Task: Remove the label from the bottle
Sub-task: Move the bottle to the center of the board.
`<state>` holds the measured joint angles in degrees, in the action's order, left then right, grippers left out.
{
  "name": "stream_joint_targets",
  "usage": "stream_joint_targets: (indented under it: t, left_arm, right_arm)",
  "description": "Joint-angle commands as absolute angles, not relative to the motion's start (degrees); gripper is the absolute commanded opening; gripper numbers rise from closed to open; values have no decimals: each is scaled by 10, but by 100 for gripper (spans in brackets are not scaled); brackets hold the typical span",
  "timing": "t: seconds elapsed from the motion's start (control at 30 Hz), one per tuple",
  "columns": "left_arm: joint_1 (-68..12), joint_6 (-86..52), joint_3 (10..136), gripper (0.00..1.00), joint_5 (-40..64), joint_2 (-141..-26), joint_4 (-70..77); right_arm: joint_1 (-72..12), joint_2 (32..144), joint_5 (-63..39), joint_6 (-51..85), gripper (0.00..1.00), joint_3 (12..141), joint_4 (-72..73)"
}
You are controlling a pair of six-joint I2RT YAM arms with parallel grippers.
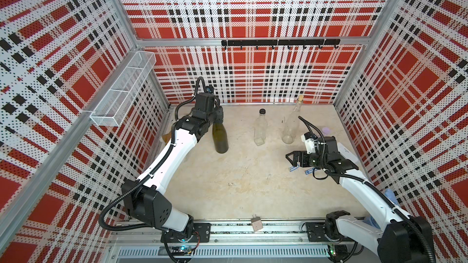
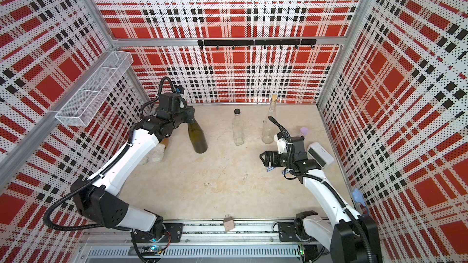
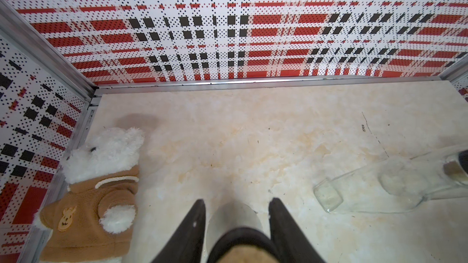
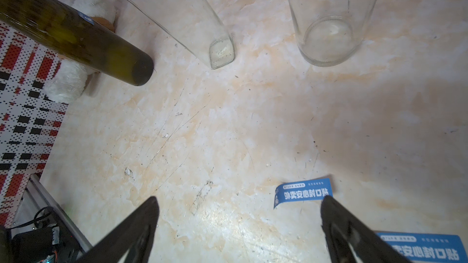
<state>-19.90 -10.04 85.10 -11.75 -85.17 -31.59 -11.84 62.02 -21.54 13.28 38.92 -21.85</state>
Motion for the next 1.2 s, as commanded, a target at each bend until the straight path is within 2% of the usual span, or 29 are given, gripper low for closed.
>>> stream_joint_targets:
  t: [0.0, 0.17, 0.3, 0.4, 1.17]
  left_arm:
    - [-197, -101, 843, 40, -111, -857, -301]
    - [-198, -87, 833, 31, -83, -847, -290]
    - [-201, -70, 832, 27, -79, -840, -288]
    - [-202, -62, 828, 19, -69, -834, -287]
    - [-244, 15, 812, 18, 99, -765, -286]
  right_arm:
    - [-115, 615, -213, 126, 100, 378, -193]
    - [-115, 606, -212, 129, 100, 369, -192]
    - [-114, 606, -211, 129, 100, 367, -192]
    - [-114, 604, -212, 131, 100, 366, -190]
    - [-114, 574, -212, 136, 100, 362, -199]
